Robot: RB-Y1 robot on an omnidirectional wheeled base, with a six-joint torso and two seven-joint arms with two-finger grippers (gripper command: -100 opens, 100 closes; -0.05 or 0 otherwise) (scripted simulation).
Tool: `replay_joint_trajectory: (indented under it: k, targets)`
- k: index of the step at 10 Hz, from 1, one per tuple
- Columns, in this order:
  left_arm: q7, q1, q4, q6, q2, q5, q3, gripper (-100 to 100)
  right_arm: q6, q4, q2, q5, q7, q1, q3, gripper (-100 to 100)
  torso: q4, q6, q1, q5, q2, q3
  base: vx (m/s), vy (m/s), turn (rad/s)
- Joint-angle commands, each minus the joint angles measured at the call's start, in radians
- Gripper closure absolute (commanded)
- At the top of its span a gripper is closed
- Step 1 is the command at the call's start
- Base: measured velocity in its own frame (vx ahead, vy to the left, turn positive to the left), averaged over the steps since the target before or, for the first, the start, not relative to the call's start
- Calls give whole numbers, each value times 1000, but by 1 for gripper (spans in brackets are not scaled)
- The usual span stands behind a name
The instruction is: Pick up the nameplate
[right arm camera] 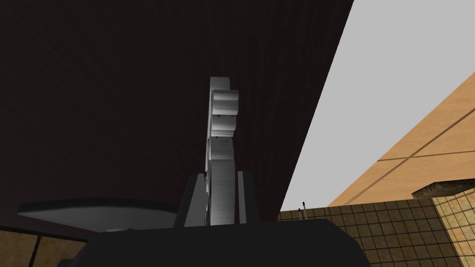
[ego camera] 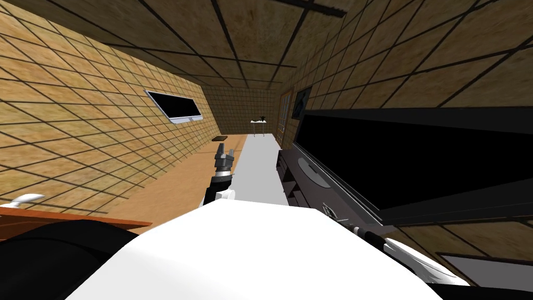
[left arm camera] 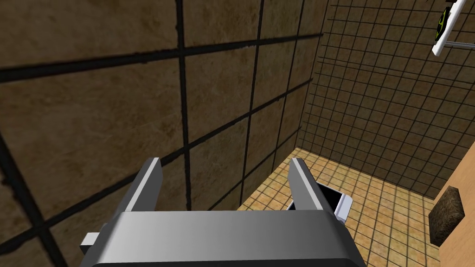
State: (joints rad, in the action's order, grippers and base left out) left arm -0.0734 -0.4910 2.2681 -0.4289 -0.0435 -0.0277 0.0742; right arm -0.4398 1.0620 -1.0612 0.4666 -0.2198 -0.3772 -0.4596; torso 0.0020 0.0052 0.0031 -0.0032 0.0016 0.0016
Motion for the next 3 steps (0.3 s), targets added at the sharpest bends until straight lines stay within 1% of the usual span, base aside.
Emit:
replay_joint_trajectory:
  k: [1,2,3]
  targets:
    - [0,0,0,0,0,0,0,0,-3,29,-30,-5,14,-14,2,100,0,0,0,0,0,0,-13,52,-77]
    - [0,0,0,0,0,0,0,0,-6,8,-17,-3,8,-5,2,100,0,-1,0,0,0,0,-7,21,-16]
    - [0,0,0,0,0,0,0,0,-7,8,-19,-4,10,-6,2,0,0,-2,-1,-1,-1,0,0,0,0]
